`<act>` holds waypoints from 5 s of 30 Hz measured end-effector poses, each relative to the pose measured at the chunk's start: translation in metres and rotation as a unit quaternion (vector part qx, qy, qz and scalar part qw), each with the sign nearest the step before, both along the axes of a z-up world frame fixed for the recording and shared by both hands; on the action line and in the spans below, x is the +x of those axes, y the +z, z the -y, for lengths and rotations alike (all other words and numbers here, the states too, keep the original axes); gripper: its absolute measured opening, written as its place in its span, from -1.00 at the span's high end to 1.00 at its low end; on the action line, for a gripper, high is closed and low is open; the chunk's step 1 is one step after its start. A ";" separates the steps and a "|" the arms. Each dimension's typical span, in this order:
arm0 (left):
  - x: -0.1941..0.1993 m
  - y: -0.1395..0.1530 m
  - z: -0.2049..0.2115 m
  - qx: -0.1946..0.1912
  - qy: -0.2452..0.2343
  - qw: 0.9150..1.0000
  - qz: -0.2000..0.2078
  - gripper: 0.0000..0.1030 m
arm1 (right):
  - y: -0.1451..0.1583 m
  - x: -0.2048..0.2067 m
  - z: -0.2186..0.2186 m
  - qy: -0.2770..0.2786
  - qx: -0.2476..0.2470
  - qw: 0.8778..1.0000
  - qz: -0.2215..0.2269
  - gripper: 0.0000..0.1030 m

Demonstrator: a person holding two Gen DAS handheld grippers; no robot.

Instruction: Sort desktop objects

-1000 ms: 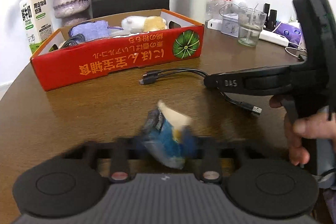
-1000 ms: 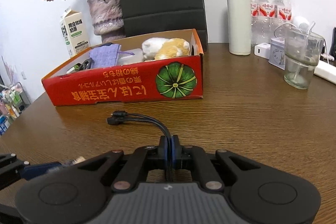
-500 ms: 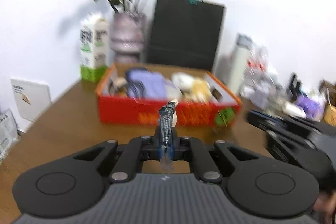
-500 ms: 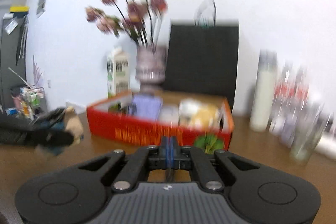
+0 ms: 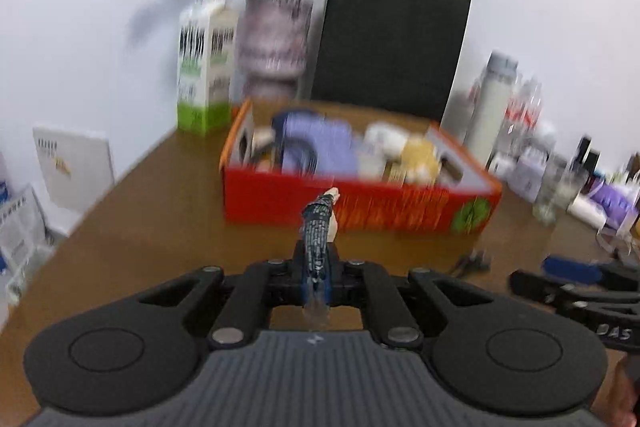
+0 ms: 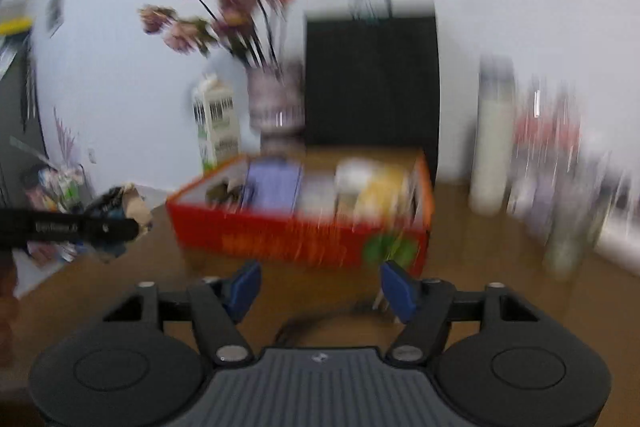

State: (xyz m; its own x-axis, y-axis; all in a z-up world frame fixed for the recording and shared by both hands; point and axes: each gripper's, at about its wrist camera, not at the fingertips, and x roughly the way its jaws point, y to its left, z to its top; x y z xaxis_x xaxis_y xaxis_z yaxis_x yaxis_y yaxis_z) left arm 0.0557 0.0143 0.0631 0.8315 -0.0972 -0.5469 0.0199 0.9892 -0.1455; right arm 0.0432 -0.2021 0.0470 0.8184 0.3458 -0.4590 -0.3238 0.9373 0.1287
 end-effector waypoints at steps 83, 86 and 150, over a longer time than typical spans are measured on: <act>0.045 -0.038 -0.002 0.058 0.021 0.994 -0.086 -1.00 | -0.021 0.051 -0.034 -0.088 -0.034 0.990 -0.106 -0.81; 0.027 -0.056 -0.002 0.067 0.022 0.993 -0.099 -1.00 | -0.042 0.033 -0.039 -0.093 -0.039 0.986 -0.130 -0.81; -0.030 -0.069 -0.004 0.076 -0.005 0.996 -0.055 -1.00 | -0.066 -0.021 -0.044 -0.083 -0.079 0.989 -0.093 -1.00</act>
State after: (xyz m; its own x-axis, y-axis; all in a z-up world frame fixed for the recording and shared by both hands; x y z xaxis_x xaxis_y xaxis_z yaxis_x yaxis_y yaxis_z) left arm 0.0260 0.0182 -0.0054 0.7645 -0.0143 -0.6444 0.0226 0.9997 0.0046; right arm 0.0217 -0.1577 -0.0189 0.7540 0.1258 -0.6447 -0.1477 0.9888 0.0201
